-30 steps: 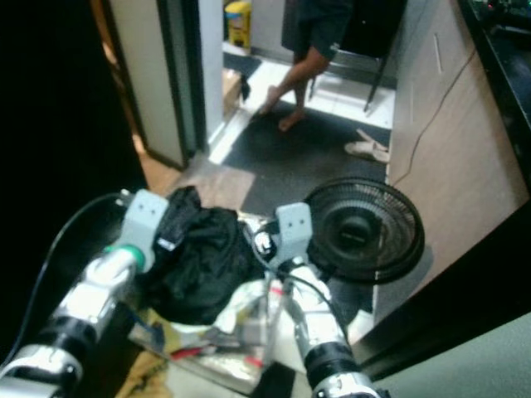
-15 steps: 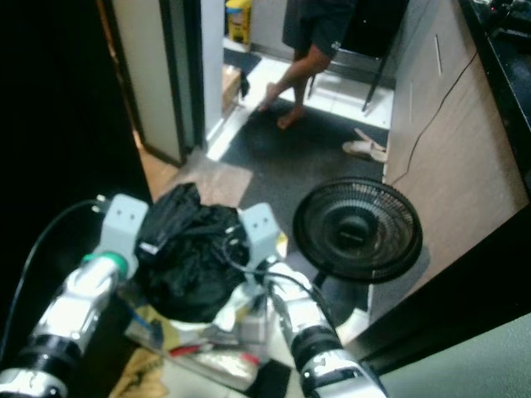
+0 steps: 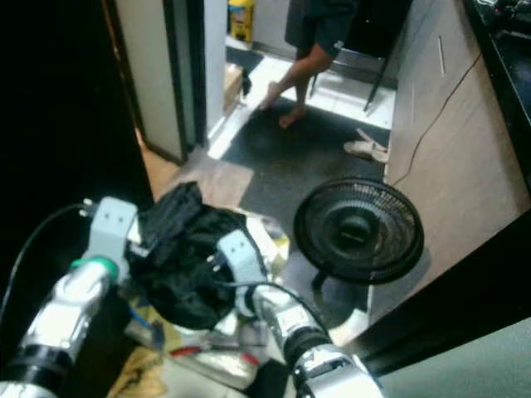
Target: Clothes washing
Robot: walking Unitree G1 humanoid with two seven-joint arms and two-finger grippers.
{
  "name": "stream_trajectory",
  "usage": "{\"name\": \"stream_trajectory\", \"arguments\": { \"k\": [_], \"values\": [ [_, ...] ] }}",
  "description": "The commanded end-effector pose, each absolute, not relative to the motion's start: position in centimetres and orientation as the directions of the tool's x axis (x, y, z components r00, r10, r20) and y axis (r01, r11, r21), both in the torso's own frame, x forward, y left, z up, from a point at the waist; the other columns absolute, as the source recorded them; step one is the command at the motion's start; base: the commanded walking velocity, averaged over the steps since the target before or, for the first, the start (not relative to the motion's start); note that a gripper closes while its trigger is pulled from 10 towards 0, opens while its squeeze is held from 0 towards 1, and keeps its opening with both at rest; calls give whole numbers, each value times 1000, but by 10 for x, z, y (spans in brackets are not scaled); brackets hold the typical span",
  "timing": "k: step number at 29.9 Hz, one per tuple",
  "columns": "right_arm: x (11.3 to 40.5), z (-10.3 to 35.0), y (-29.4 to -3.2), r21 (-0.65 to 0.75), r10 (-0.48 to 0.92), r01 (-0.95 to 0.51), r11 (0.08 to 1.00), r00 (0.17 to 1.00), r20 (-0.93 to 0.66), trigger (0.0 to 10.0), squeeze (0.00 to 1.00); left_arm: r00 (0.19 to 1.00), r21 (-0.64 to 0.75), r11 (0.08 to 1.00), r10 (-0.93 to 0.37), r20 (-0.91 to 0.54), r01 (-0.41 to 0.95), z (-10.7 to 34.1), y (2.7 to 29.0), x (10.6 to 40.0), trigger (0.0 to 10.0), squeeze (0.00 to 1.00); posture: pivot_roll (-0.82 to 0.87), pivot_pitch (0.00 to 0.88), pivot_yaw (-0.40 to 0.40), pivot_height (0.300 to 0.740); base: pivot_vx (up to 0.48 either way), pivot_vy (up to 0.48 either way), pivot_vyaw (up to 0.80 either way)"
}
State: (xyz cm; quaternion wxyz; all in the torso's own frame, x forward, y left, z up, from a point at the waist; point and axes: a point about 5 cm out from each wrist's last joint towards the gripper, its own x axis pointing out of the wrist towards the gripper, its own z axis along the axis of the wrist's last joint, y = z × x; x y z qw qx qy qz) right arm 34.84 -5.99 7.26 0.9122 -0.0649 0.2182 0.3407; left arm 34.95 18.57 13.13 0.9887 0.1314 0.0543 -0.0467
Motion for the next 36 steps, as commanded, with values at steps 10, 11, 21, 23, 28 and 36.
{"name": "stream_trajectory", "arguments": {
  "k": [10,11,21,23,28,36],
  "values": [
    [350,64,-82,129,502,-508,852,720,-479,0,0,986,242,966,-52,-155,89,122,190,339,10000,0,128,207,-27,731,0,0,0],
    [351,64,-84,148,494,-487,861,728,-475,0,0,986,242,966,-52,-157,89,121,189,339,10000,0,128,207,-27,731,0,0,0],
    [346,59,-81,302,532,-438,847,703,-472,0,0,984,242,966,-45,-172,86,119,191,333,10000,0,141,223,-22,731,0,0,0],
    [346,59,-81,303,534,-439,846,700,-475,0,0,984,243,966,-41,-175,83,118,192,331,10000,0,143,228,-21,731,0,0,0],
    [345,58,-80,311,539,-441,842,695,-475,0,0,982,245,967,-31,-184,76,116,195,327,10000,0,147,233,-24,731,0,0,0],
    [348,64,-76,351,559,-438,827,704,-438,0,0,982,244,967,-20,-189,67,115,196,323,10000,0,151,226,-22,731,0,0,0]
  ]
}}
